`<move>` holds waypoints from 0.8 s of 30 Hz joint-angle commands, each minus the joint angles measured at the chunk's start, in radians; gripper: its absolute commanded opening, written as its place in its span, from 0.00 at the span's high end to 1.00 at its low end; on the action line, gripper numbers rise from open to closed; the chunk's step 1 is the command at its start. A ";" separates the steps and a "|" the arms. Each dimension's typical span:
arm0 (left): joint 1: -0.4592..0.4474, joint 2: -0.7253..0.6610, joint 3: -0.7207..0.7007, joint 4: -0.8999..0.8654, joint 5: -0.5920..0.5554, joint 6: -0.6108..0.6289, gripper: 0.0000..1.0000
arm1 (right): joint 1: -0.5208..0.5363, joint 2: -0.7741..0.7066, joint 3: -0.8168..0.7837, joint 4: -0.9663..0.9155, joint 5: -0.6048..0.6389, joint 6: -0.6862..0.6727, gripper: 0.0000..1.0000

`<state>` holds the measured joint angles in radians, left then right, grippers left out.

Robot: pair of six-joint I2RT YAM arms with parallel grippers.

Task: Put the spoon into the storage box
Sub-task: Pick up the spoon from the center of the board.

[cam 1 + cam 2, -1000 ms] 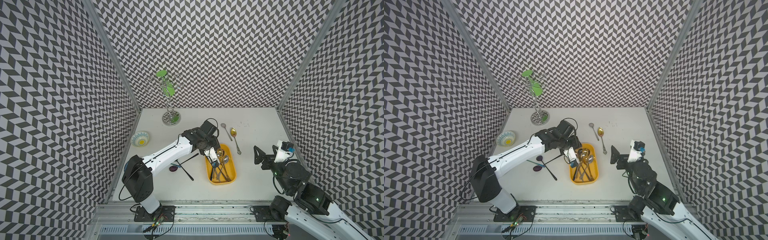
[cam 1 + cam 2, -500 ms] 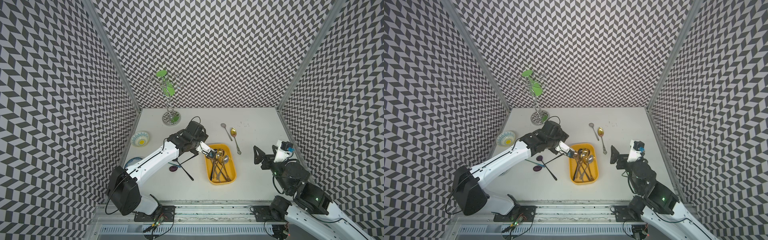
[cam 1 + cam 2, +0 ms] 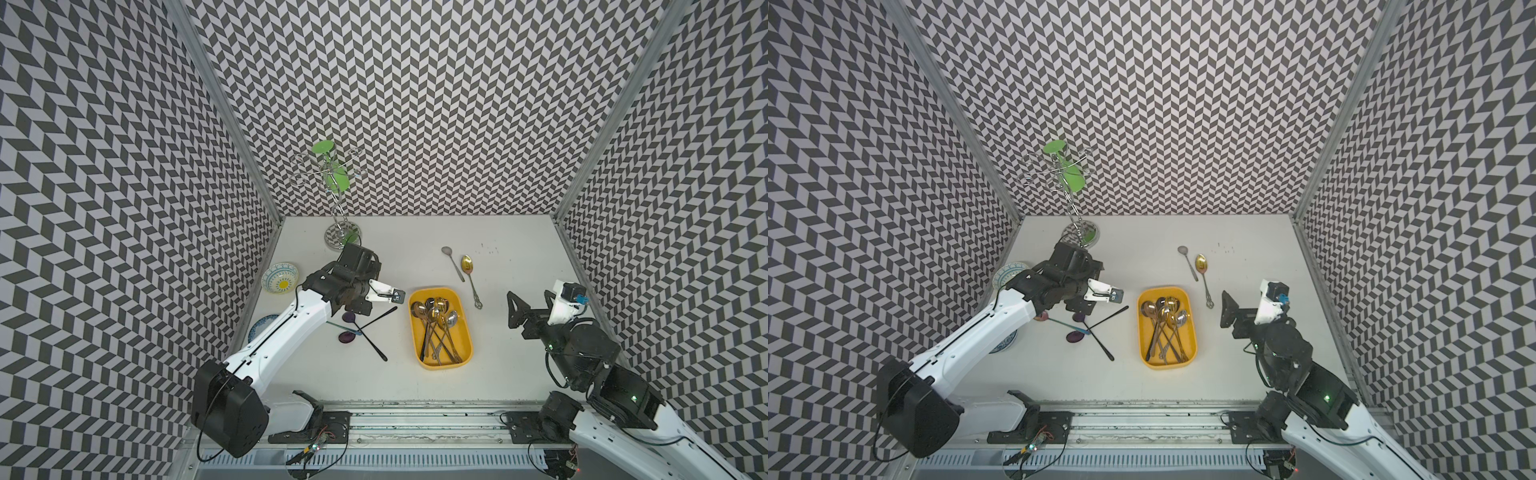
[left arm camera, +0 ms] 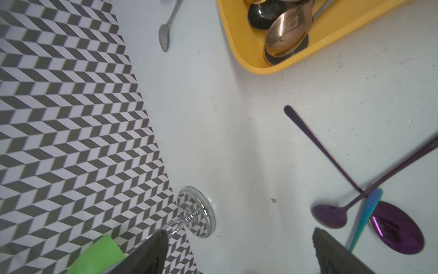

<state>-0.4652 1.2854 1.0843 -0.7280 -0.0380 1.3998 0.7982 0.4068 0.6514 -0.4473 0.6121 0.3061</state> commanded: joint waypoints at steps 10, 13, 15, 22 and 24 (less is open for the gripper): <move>0.174 -0.043 -0.143 0.032 0.115 -0.042 0.04 | 0.004 -0.010 -0.010 0.035 0.009 0.005 0.01; 0.202 -0.035 -0.164 0.038 0.141 -0.045 0.08 | 0.004 -0.011 -0.012 0.041 0.005 -0.002 0.01; 0.217 -0.028 -0.188 0.052 0.139 -0.040 0.10 | 0.004 -0.008 -0.010 0.037 -0.002 -0.001 0.01; 0.268 -0.015 -0.271 0.097 0.157 -0.035 0.16 | 0.004 0.000 -0.010 0.038 -0.004 -0.003 0.01; 0.279 -0.003 -0.285 0.112 0.163 -0.037 0.17 | 0.004 -0.003 -0.012 0.036 0.005 0.002 0.01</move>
<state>-0.2035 1.2694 0.8181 -0.6552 0.0929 1.3666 0.7982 0.4053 0.6514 -0.4473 0.6121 0.3065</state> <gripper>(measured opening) 0.831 0.993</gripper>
